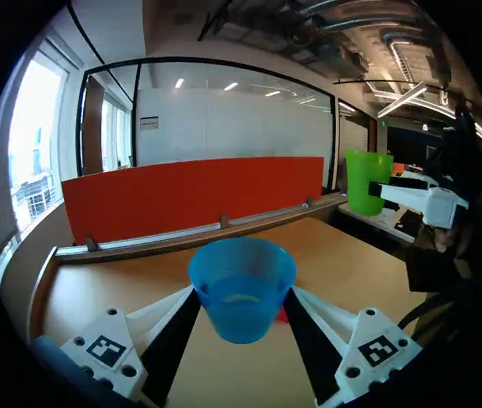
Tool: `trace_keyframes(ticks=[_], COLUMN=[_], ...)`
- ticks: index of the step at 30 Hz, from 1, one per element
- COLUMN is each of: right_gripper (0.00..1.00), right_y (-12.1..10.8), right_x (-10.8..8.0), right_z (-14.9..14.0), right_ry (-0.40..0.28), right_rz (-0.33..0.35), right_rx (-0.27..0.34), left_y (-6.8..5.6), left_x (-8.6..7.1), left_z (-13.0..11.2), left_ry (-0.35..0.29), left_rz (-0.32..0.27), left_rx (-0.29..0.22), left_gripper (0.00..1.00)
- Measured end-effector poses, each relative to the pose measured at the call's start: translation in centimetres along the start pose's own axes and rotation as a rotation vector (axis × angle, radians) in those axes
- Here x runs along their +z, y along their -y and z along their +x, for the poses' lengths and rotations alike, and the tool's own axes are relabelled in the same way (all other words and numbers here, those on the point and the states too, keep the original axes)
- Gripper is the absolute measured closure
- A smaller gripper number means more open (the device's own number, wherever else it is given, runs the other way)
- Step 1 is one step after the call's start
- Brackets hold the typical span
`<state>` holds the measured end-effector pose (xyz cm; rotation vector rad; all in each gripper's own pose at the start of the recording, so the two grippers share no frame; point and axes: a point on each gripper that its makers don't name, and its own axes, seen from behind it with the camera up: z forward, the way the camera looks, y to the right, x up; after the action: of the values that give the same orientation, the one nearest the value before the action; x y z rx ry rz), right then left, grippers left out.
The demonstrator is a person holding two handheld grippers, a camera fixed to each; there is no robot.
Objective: Pour water
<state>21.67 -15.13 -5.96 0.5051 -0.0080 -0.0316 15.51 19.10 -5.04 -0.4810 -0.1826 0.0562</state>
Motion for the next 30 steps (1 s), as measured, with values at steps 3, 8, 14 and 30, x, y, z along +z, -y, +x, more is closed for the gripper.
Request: trace_keyframes(ticks=[3,8,14,30], right_gripper=[0.16,0.16,0.16,0.16], right_y=[0.1,0.2,0.6,2.1], right_x=[-0.4,-1.0,-1.5,-2.1], right_z=[-0.2,-1.3,-2.2,-4.3], right_ry=[-0.001,0.011,0.023,0.049], right_rz=[0.004,0.008,0.021,0.067], right_rx=[-0.012,-0.029,-0.032,-0.022], left_y=[-0.5,-1.5,-2.5,-5.6], left_x=[0.2,0.5,0.7,1.6], left_z=[1.0,2.8,4.9,8.7], left_ry=[-0.007,-0.017,-0.024,-0.05], left_rz=[-0.019,-0.056,-0.097,-0.16], left_rx=[0.015,0.039,0.087,0.268], left_gripper=[0.19,0.19,0.19,0.19])
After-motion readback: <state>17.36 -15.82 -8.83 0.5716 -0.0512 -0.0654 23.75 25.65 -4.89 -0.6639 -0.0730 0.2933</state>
